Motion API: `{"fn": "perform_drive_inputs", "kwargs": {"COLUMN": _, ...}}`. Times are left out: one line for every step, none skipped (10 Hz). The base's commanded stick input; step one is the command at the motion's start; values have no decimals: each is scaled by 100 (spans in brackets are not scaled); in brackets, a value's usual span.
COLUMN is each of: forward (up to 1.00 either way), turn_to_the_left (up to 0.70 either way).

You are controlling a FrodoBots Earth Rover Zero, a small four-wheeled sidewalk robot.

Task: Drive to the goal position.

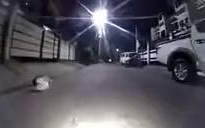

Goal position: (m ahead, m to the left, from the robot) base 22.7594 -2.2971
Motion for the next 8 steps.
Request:
{"fn": "perform_drive_inputs", "kwargs": {"forward": 100, "turn_to_the_left": 5}}
{"fn": "perform_drive_inputs", "kwargs": {"forward": 100, "turn_to_the_left": 5}}
{"fn": "perform_drive_inputs", "kwargs": {"forward": 100, "turn_to_the_left": 5}}
{"fn": "perform_drive_inputs", "kwargs": {"forward": 100, "turn_to_the_left": 5}}
{"fn": "perform_drive_inputs", "kwargs": {"forward": 100, "turn_to_the_left": 5}}
{"fn": "perform_drive_inputs", "kwargs": {"forward": 100, "turn_to_the_left": 5}}
{"fn": "perform_drive_inputs", "kwargs": {"forward": 100, "turn_to_the_left": 5}}
{"fn": "perform_drive_inputs", "kwargs": {"forward": 100, "turn_to_the_left": 28}}
